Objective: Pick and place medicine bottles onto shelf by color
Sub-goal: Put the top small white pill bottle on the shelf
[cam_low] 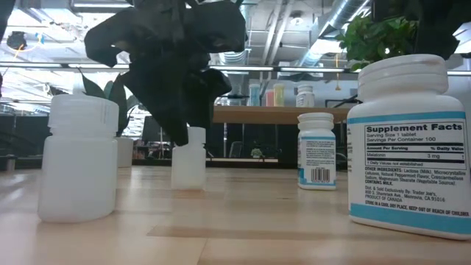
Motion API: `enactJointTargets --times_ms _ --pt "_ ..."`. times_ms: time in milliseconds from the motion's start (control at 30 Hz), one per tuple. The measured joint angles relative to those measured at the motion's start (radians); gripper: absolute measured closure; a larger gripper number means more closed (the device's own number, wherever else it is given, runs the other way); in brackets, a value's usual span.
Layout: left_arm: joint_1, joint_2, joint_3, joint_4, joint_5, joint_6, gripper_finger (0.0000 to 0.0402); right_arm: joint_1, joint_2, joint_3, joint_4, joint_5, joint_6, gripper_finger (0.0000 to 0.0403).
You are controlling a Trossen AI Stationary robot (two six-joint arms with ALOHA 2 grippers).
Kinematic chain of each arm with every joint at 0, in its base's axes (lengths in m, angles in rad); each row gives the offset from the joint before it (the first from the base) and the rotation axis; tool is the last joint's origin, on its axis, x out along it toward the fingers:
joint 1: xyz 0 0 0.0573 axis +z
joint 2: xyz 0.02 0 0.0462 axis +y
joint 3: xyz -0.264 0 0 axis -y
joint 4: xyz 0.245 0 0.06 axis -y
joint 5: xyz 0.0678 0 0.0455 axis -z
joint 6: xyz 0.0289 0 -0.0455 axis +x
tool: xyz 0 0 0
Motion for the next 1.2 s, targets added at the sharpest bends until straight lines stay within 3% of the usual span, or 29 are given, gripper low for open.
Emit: enactJointTargets --times_ms 133,400,533,667,933,1200 --pt "0.001 0.0 -0.002 -0.004 0.001 0.007 0.0181 0.0 0.0 0.0 -0.002 0.0 0.0 0.0155" --pt "0.006 -0.001 -0.001 -0.005 0.041 0.01 0.028 0.0 0.0 0.0 -0.003 0.0 -0.002 0.0155" --pt "0.047 -0.04 0.065 -0.171 0.107 0.064 0.0296 0.0 0.0 0.0 -0.003 0.0 -0.002 0.0155" --pt "0.137 -0.096 0.227 -0.389 0.086 0.153 0.0296 0.0 0.0 0.0 -0.002 0.0 -0.002 0.0155" --pt "0.4 -0.129 0.546 -0.63 0.035 0.312 0.0295 0.0 0.0 0.0 0.008 -0.001 -0.001 0.0155" --pt "0.658 -0.118 0.601 -0.634 0.042 0.375 0.0291 -0.002 0.0 0.0 0.01 -0.001 -0.002 0.0155"
